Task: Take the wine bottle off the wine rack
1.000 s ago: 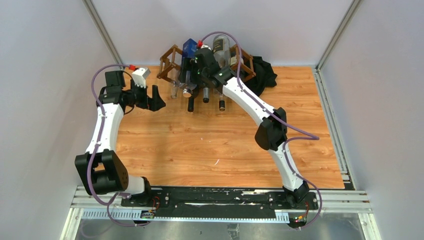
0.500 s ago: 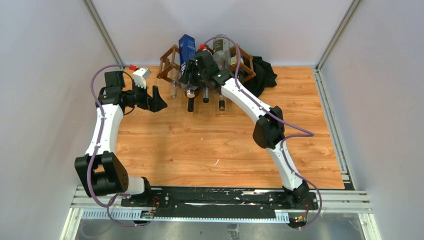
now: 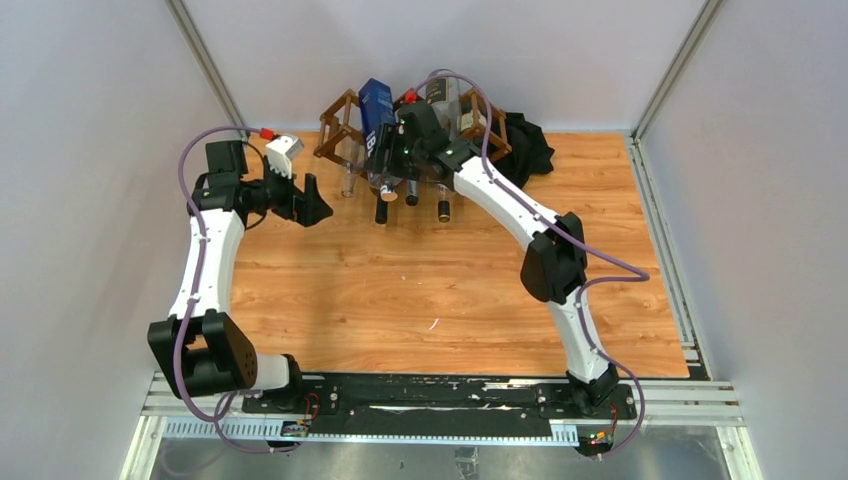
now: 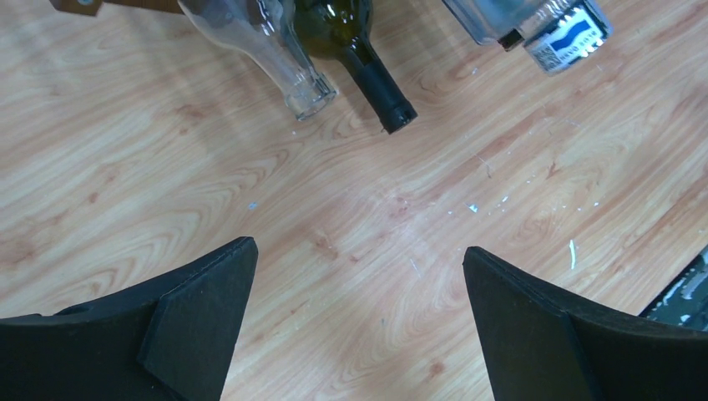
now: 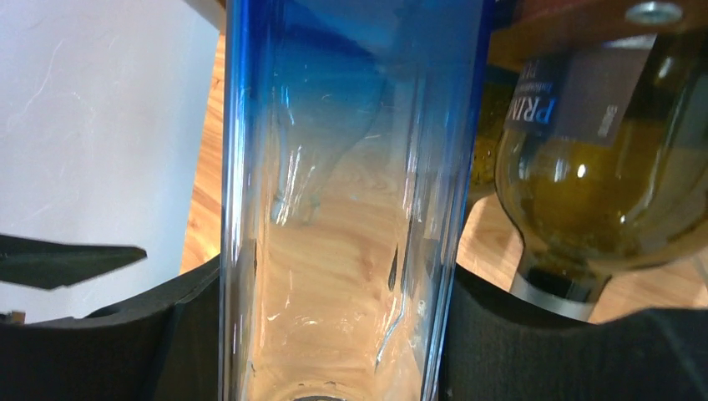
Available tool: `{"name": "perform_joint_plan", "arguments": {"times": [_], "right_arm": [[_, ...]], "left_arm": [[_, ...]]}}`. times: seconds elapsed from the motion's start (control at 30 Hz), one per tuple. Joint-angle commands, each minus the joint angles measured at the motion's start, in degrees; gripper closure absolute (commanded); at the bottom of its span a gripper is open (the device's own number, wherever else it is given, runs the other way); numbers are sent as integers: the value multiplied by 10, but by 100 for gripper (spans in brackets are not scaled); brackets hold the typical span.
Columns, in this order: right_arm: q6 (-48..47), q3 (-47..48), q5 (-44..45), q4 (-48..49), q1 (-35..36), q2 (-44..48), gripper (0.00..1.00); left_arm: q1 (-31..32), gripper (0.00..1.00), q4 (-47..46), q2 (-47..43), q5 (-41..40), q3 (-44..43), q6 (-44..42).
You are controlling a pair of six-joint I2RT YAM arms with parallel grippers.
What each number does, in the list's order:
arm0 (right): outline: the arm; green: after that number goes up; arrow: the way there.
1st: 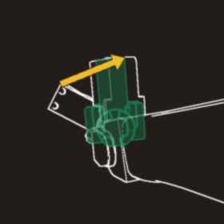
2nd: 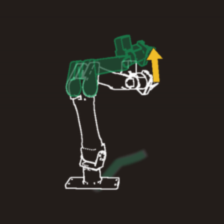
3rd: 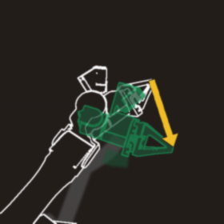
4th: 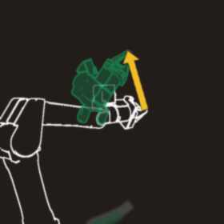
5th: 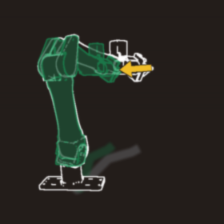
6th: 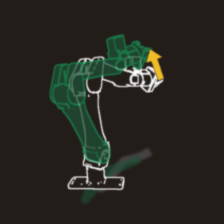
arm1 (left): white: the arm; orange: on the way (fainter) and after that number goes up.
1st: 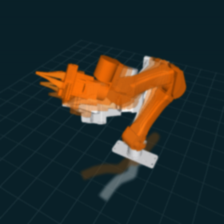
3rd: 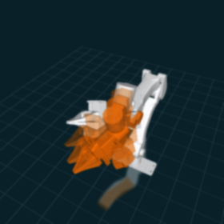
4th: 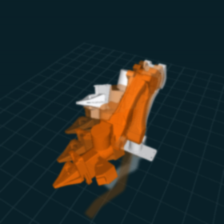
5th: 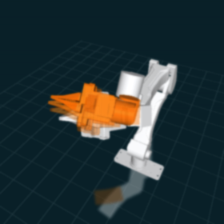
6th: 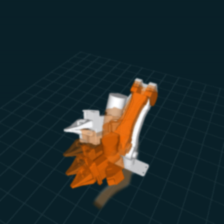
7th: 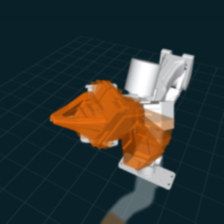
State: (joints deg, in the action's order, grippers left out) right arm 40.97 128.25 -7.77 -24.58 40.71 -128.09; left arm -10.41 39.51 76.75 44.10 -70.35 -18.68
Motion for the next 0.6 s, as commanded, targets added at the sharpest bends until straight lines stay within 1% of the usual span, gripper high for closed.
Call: {"name": "perform_joint_plan", "arguments": {"times": [0.0,0.27,0.43,0.5,0.57], "right_arm": [[-13,-20,-51,88,-2,96,100],[-11,-75,-116,103,-3,161,100],[-13,-117,-197,84,-18,203,100],[-25,-145,-230,76,-22,230,100],[-46,-167,-245,52,-24,255,100]], "left_arm": [[3,0,13,-21,-3,-31,-32],[39,0,13,-27,-10,-60,-33],[58,0,13,-43,-29,-55,-69],[65,0,13,-55,-34,-47,-92],[72,0,13,-71,-34,-40,-121]]}}
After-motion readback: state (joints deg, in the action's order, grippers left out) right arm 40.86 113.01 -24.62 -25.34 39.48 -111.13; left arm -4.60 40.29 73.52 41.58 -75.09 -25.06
